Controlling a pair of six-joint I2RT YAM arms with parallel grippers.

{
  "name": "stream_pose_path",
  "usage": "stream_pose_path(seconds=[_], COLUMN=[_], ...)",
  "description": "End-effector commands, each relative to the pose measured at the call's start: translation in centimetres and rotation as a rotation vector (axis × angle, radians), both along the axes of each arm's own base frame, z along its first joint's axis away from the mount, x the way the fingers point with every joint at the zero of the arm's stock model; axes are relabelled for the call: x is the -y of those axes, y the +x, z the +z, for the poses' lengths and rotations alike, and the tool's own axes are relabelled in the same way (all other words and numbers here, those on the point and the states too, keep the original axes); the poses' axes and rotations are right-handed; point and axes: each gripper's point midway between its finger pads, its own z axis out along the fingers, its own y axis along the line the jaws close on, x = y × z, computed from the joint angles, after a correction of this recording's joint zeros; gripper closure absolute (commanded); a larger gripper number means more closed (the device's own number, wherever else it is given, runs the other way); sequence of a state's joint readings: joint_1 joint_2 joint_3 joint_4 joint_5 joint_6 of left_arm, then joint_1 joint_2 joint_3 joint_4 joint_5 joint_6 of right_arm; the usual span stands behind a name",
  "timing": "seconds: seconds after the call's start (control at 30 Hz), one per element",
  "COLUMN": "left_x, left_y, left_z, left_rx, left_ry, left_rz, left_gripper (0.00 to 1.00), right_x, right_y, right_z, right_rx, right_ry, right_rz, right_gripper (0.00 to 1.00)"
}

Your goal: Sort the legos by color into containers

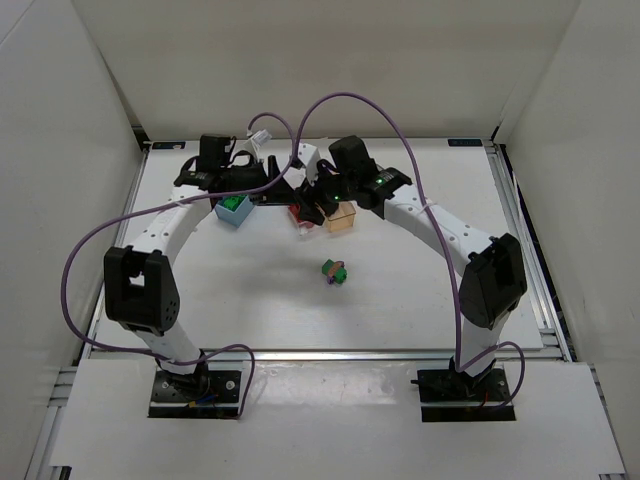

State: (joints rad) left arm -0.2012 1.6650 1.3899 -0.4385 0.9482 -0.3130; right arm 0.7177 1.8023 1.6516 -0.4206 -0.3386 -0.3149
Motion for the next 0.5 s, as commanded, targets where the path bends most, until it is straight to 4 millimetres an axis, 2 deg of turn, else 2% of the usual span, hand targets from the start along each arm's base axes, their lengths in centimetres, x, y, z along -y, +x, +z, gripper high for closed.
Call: stream_pose_path(seconds=[0.0,0.27,0.47], left_x=[1.6,2.4,2.4], left_y=[-1.9,-3.7,-3.4], left_z=[3.1,3.6,3.3], left_rx=[0.022,-0.035,-0.027], left_ry=[-0.124,-0.201,-0.191], left_rz=[-0.157,-0.268,-0.263], left_gripper=[0.27,0.31,0.32], right_x=[-0.9,-0.3,-0.6], right_y=[1.2,3.5,3.5], right_z=[3.3,4.6,5.3], right_rx=[0.066,0.080,0.078], right_ry=[0.084,0.150,0.178], right_rz=[-0.019,-0.075,-0.080], right_gripper=[1.00,1.00,1.00])
